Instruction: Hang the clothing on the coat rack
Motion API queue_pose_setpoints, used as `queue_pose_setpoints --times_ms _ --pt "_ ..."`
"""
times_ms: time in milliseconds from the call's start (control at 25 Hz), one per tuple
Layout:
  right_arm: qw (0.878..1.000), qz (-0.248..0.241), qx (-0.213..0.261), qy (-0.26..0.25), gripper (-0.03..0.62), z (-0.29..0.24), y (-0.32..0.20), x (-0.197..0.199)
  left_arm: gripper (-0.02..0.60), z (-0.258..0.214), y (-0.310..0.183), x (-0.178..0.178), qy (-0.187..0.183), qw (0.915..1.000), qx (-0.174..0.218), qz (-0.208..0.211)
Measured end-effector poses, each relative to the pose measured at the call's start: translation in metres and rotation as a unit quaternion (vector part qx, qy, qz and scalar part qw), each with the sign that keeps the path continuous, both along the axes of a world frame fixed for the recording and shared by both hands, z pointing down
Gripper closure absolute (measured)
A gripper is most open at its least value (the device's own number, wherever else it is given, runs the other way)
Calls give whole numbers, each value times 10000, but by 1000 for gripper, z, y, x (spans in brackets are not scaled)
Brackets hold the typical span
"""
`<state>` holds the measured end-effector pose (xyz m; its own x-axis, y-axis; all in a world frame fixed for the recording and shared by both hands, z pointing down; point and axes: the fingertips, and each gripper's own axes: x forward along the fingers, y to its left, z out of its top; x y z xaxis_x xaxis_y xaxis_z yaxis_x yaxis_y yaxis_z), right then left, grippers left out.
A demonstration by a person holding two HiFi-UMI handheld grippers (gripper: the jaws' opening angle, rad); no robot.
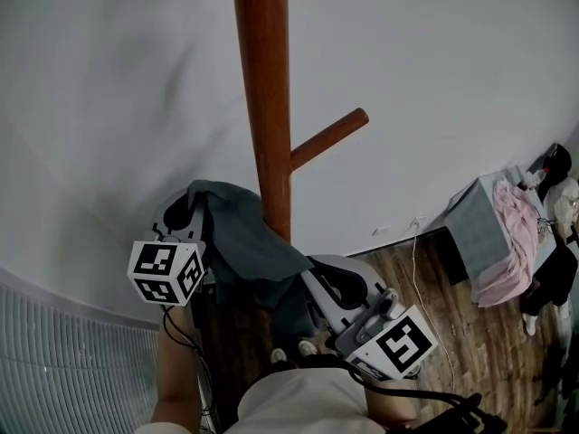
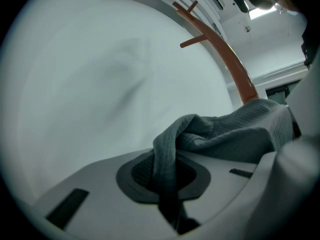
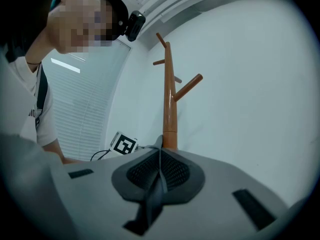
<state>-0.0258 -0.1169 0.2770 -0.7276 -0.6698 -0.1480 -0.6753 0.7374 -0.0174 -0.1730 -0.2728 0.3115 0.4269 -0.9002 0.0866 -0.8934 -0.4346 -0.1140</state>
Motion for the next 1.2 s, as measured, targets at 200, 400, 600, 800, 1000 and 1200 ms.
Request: queue_pose_setpoints --times_ms 200,400,600,800,1000,1200 --pt "9998 -26 -155 76 571 11 -1 0 548 11 -1 2 0 10000 -85 31" --pt "9996 -51 -259 98 571 16 -1 -1 548 19 1 1 -4 9999 -146 59" --pt "9994 -87 -281 166 571 22 -4 -1 548 25 -2 3 -61 9999 -92 60" --pt "9995 -136 -201 182 571 19 -1 -7 548 34 7 1 -48 9999 -158 25" --pt "9997 -170 -52 170 571 25 -4 -18 548 52 7 -2 1 9999 -115 78" --pt "9982 -260 -394 364 571 42 -3 -17 548 61 10 5 -60 9997 -195 150"
